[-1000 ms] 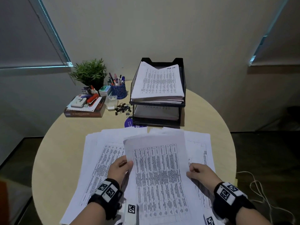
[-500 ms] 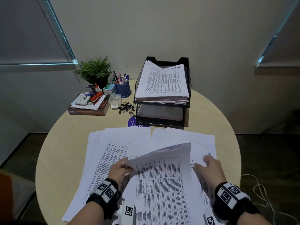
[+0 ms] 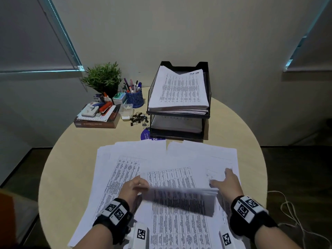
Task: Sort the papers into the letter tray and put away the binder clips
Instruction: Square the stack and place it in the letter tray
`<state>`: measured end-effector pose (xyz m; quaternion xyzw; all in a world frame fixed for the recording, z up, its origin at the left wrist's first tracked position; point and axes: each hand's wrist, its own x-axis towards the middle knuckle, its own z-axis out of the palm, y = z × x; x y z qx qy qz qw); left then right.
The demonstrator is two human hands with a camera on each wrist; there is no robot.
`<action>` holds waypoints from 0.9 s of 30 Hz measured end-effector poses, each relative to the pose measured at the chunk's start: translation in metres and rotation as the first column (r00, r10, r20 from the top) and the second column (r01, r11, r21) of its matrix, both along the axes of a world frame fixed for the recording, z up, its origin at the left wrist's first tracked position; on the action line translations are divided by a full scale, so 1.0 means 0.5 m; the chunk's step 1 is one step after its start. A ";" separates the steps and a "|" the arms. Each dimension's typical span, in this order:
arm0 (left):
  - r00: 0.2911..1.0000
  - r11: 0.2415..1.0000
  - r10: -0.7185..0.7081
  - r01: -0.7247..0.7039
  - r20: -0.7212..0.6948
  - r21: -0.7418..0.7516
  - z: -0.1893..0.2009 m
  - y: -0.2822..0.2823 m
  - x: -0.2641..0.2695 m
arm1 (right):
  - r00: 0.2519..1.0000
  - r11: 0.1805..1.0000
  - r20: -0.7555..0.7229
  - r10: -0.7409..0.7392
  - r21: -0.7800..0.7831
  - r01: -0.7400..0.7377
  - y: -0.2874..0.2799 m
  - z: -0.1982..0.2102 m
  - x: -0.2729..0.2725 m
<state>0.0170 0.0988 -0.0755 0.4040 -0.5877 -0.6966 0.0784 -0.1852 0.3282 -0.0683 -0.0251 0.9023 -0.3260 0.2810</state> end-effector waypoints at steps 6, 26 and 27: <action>0.998 0.998 -0.003 0.007 0.055 -0.069 0.019 0.003 -0.012 | 0.981 0.946 0.163 -0.108 -0.287 0.152 0.012 0.018 -0.005; 0.942 0.994 0.038 -0.003 0.333 -0.105 0.076 0.031 -0.004 | 0.988 0.956 -0.088 0.124 0.276 -0.096 0.054 0.031 0.012; 0.945 0.993 0.075 -0.042 0.318 -0.109 0.083 0.026 0.000 | 0.987 0.947 -0.082 0.135 0.305 -0.104 0.051 0.030 0.018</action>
